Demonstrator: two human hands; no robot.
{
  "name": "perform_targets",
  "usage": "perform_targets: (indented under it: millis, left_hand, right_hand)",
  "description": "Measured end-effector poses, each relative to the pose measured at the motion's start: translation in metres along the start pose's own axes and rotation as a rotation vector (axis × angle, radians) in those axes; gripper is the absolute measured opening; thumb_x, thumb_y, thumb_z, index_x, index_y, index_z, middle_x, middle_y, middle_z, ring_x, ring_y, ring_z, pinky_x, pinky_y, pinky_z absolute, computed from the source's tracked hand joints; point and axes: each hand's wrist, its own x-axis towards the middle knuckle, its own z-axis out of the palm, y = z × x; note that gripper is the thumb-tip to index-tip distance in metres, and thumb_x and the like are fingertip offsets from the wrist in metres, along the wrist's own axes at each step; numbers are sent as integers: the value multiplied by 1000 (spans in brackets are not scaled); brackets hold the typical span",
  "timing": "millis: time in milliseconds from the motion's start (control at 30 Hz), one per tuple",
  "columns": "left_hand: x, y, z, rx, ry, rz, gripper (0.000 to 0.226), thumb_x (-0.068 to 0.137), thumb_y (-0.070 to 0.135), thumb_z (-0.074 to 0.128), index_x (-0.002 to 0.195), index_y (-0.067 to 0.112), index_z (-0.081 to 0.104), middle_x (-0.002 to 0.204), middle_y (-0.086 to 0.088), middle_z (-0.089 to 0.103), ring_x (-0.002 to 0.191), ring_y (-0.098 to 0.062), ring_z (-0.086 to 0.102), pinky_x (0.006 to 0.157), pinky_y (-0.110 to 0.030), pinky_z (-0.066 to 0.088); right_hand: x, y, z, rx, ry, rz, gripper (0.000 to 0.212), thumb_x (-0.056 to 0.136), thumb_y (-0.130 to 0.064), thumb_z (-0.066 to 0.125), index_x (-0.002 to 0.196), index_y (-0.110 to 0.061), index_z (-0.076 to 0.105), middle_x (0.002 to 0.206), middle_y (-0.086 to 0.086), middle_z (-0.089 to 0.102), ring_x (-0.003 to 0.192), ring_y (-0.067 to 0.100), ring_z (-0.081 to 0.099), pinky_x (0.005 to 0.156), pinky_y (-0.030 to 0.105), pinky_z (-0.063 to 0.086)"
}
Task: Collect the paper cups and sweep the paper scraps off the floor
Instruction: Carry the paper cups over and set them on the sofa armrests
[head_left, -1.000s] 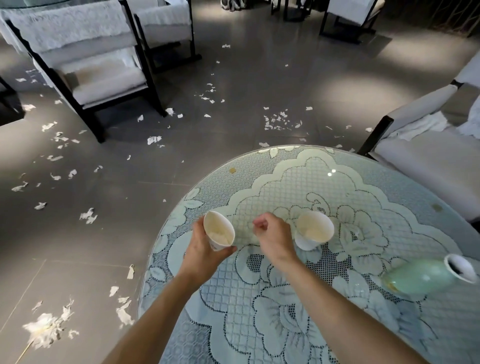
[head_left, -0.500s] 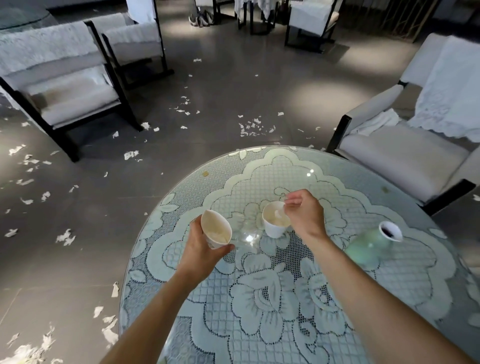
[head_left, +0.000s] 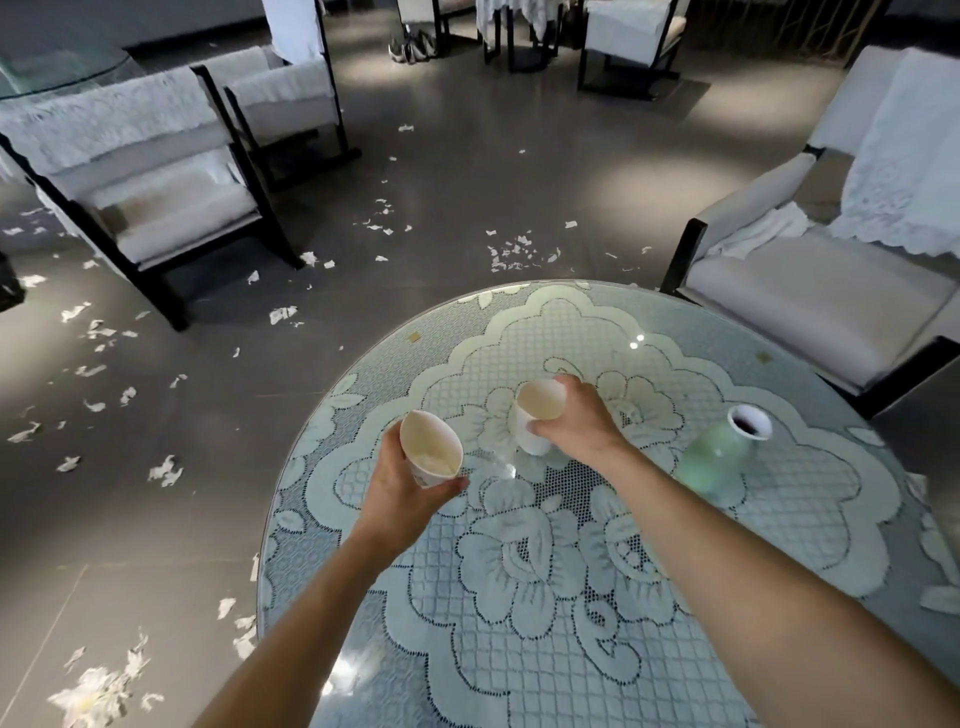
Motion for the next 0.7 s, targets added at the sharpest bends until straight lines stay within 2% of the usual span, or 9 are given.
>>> perform_targets:
  millis: [67, 133, 200, 300, 367, 433, 567, 633, 700]
  left_hand:
    - [-8, 10, 2, -34, 6, -14, 85, 71, 21, 82, 137, 16, 28, 121, 3, 44, 106, -14, 46, 81, -20, 38]
    - [-14, 22, 6, -48, 8, 2, 85, 71, 22, 82, 137, 16, 28, 121, 2, 45, 107, -15, 47, 83, -23, 39]
    - [-16, 39, 12, -46, 0, 50, 86, 71, 23, 82, 138, 15, 28, 124, 0, 46, 107, -15, 48, 80, -16, 40]
    - [-14, 76, 23, -92, -43, 144, 84, 71, 21, 81, 137, 15, 29, 121, 1, 47, 105, -14, 50, 65, -3, 42]
    - [-12, 104, 34, -161, -114, 230, 82, 72, 20, 81, 136, 17, 31, 119, 2, 49, 106, -16, 53, 72, -8, 45]
    - [-16, 131, 47, -210, -194, 330, 79, 72, 21, 81, 134, 19, 32, 120, 1, 51, 108, -17, 54, 80, -16, 46]
    - [-49, 175, 82, -241, -383, 485, 75, 73, 21, 80, 132, 19, 34, 119, 2, 51, 105, -13, 52, 68, -3, 42]
    - [-75, 188, 108, -244, -492, 559, 76, 71, 19, 81, 131, 18, 36, 118, 1, 52, 104, -13, 52, 69, 0, 40]
    - [-112, 198, 141, -229, -632, 602, 74, 70, 17, 82, 129, 17, 38, 118, 0, 53, 105, -15, 53, 79, -12, 42]
  right_hand:
    - [-12, -5, -15, 59, 35, -49, 77, 81, -20, 73, 145, -13, 31, 139, 9, 39, 123, 24, 45, 87, 26, 37]
    - [-27, -17, -36, 88, 89, -103, 75, 82, -21, 72, 145, -14, 31, 139, 7, 39, 122, 21, 45, 83, 22, 35]
    - [-45, -31, -61, 110, 171, -143, 74, 83, -25, 71, 145, -15, 32, 140, 5, 40, 124, 20, 44, 85, 20, 33]
    - [-77, -43, -104, 99, 334, -189, 72, 80, -30, 72, 141, -16, 38, 137, 3, 45, 125, 19, 45, 87, 19, 33]
    - [-107, -43, -135, 53, 448, -177, 70, 80, -29, 73, 140, -14, 40, 136, 4, 45, 125, 19, 44, 86, 18, 32]
    - [-143, -34, -164, 39, 587, -125, 69, 79, -28, 73, 139, -15, 40, 136, 6, 45, 123, 19, 45, 89, 19, 33]
    - [-225, 8, -194, 47, 808, 69, 68, 78, -28, 75, 138, -17, 44, 133, 7, 47, 119, 20, 49, 87, 20, 36]
    - [-272, 36, -194, 48, 905, 189, 66, 77, -28, 76, 135, -16, 47, 132, 7, 49, 120, 21, 49, 84, 17, 35]
    - [-331, 67, -188, 73, 1003, 320, 69, 76, -29, 77, 136, -14, 47, 133, 7, 49, 123, 21, 48, 91, 19, 35]
